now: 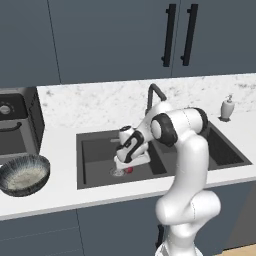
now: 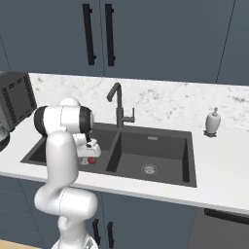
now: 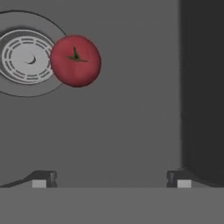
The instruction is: Pick the tomato from the sink and place it in the bowl. Then pick the bowl and place it in the microwave. Then close the microwave door and press the start button.
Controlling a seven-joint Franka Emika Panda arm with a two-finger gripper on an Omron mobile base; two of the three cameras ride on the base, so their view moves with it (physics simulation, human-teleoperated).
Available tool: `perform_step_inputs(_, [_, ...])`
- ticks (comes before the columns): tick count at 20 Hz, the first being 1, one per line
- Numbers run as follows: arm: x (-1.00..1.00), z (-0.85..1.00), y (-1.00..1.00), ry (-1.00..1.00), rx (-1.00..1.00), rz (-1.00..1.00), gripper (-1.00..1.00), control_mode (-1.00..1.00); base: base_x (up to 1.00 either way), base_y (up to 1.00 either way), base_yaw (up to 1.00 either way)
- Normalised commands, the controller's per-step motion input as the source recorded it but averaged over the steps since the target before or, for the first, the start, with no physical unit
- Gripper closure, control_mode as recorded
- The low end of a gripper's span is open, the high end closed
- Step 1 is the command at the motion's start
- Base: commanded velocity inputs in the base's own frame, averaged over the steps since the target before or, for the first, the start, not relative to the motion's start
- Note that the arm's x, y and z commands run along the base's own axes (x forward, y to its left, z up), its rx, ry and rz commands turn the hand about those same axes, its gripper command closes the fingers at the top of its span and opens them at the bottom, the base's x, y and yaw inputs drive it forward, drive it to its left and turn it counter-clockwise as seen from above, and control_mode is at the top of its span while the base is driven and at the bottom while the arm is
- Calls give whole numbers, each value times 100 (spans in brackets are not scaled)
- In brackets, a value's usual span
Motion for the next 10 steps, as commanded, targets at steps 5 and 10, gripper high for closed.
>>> perform_step_inputs(5, [33,-33,4,0,0,2,-100,-100,0,0,0])
perform_step_inputs(10, [37,-34,5,0,0,3,-100,-100,0,0,0])
